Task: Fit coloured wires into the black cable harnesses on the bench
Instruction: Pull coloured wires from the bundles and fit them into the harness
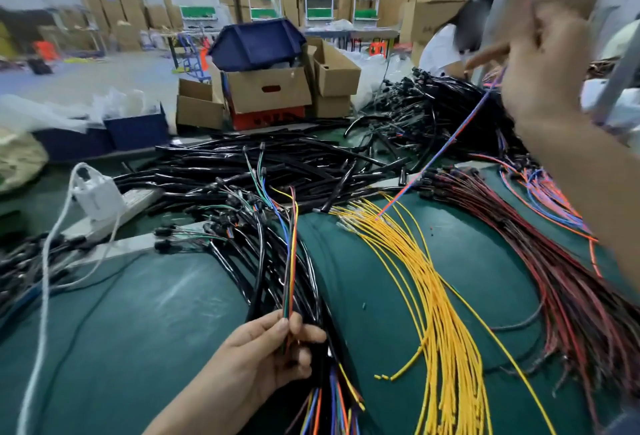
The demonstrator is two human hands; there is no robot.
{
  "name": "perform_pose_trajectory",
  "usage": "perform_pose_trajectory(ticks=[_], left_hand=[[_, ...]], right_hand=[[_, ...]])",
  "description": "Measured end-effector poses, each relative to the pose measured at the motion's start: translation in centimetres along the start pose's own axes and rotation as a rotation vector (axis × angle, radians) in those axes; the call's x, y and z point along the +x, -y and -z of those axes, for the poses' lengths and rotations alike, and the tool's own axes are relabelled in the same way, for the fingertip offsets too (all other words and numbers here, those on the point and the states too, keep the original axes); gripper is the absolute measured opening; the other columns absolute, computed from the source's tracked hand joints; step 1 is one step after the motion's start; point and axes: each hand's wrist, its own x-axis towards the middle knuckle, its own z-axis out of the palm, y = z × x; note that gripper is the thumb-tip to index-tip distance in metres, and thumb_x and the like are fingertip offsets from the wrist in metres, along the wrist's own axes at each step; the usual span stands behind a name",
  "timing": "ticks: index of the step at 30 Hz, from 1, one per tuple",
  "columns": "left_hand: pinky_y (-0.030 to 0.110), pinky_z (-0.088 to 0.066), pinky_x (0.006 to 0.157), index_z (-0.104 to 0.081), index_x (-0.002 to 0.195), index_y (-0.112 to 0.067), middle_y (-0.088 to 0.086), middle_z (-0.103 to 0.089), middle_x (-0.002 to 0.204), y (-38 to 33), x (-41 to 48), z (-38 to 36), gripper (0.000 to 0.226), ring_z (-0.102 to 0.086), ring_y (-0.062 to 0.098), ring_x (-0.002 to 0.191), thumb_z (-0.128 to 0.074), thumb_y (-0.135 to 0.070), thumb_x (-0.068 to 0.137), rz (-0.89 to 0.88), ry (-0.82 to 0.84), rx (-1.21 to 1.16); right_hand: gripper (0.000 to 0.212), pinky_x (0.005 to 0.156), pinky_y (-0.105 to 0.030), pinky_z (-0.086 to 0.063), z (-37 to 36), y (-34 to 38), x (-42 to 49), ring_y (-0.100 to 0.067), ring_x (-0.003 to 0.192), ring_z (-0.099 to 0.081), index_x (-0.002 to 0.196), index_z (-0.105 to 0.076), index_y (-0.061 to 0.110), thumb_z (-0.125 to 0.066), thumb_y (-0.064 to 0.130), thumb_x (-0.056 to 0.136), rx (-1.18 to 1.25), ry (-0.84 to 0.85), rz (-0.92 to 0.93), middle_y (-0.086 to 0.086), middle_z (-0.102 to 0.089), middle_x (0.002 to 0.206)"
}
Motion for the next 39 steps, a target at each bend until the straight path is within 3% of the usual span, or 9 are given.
perform_pose_trajectory(ticks=[2,5,8,11,18,24,27,33,39], left_hand=[[0.03,-0.056,0.055,-0.053,0.08,-0.002,0.027,-0.068,0.097,-0.1,-0.2,0.1,0.01,-0.063,0.022,0.059,-0.048,-0.01,0.082,0.006,0.013,0.027],[0.029,-0.058,0.063,-0.051,0.088,0.0,0.027,-0.068,0.101,-0.2,-0.2,0.2,0.014,-0.069,0.025,0.069,-0.048,-0.012,0.083,0.018,0.021,0.034],[0.028,-0.058,0.065,-0.051,0.089,-0.002,0.025,-0.069,0.099,-0.3,-0.3,0.3,0.014,-0.071,0.026,0.076,-0.048,-0.015,0.085,0.031,0.039,0.039],[0.029,-0.057,0.067,-0.049,0.09,-0.003,0.025,-0.07,0.099,-0.3,-0.6,0.2,0.015,-0.072,0.027,0.081,-0.047,-0.017,0.085,0.035,0.056,0.048],[0.03,-0.057,0.062,-0.052,0.1,-0.001,0.02,-0.072,0.09,-0.2,-0.6,0.4,0.016,-0.071,0.023,0.069,-0.043,-0.012,0.093,0.071,0.027,0.043],[0.019,-0.042,0.045,-0.06,0.11,0.003,0.007,-0.066,0.074,-0.2,-0.6,0.5,0.025,-0.045,0.007,0.047,-0.045,-0.007,0.094,0.067,-0.011,0.03],[0.014,-0.035,0.04,-0.061,0.111,0.003,0.003,-0.06,0.069,-0.1,-0.6,0.5,0.025,-0.037,0.004,0.045,-0.044,-0.007,0.095,0.058,-0.008,0.003],[0.014,-0.035,0.041,-0.054,0.119,0.009,0.0,-0.054,0.065,-0.2,-0.9,0.5,0.04,-0.035,0.005,0.046,-0.053,-0.012,0.085,0.051,0.028,0.045],[0.017,-0.039,0.044,-0.059,0.111,0.002,-0.003,-0.047,0.061,-0.7,-1.3,0.4,0.024,-0.037,0.006,0.045,-0.039,-0.003,0.098,0.041,0.005,0.202]], right_hand=[[0.028,0.041,-0.02,-0.036,-2.0,2.8,-2.3,-0.01,0.047,-0.063,0.079,-0.052,0.024,-0.037,0.026,0.102,0.349,0.083,-0.179,-0.004,-0.066,0.066],[0.029,0.035,-0.011,-0.029,-5.2,5.3,-6.5,-0.007,0.032,-0.044,0.082,-0.053,0.018,-0.037,0.031,0.102,0.743,0.367,-0.568,-0.002,-0.063,0.049],[0.033,0.034,-0.01,-0.031,-8.1,5.0,-11.2,-0.007,0.032,-0.042,0.079,-0.054,0.018,-0.038,0.035,0.101,0.774,0.656,-0.78,0.001,-0.056,0.045],[0.032,0.035,-0.013,-0.035,-9.8,3.5,-15.0,-0.008,0.034,-0.044,0.08,-0.055,0.017,-0.038,0.035,0.101,0.737,0.777,-0.867,-0.001,-0.055,0.047],[0.032,0.041,-0.018,-0.044,-10.6,0.0,-17.3,-0.011,0.043,-0.052,0.087,-0.066,0.022,-0.041,0.038,0.098,0.712,0.767,-0.885,-0.006,-0.061,0.057],[0.029,0.041,-0.015,-0.043,-10.3,-2.3,-17.8,-0.01,0.044,-0.05,0.094,-0.065,0.024,-0.04,0.038,0.098,0.759,0.678,-0.932,-0.003,-0.059,0.055],[0.03,0.042,-0.016,-0.044,-10.2,-3.0,-18.0,-0.009,0.044,-0.051,0.094,-0.066,0.025,-0.04,0.038,0.098,0.754,0.648,-0.96,-0.003,-0.059,0.055],[0.029,0.043,-0.018,-0.046,-9.9,-3.8,-18.4,-0.01,0.046,-0.053,0.101,-0.066,0.028,-0.039,0.039,0.099,0.721,0.599,-1.015,-0.003,-0.06,0.055],[0.024,0.048,-0.02,-0.052,-9.8,-4.1,-18.3,-0.011,0.05,-0.061,0.104,-0.065,0.027,-0.043,0.034,0.099,0.82,0.464,-1.129,-0.009,-0.066,0.06]])
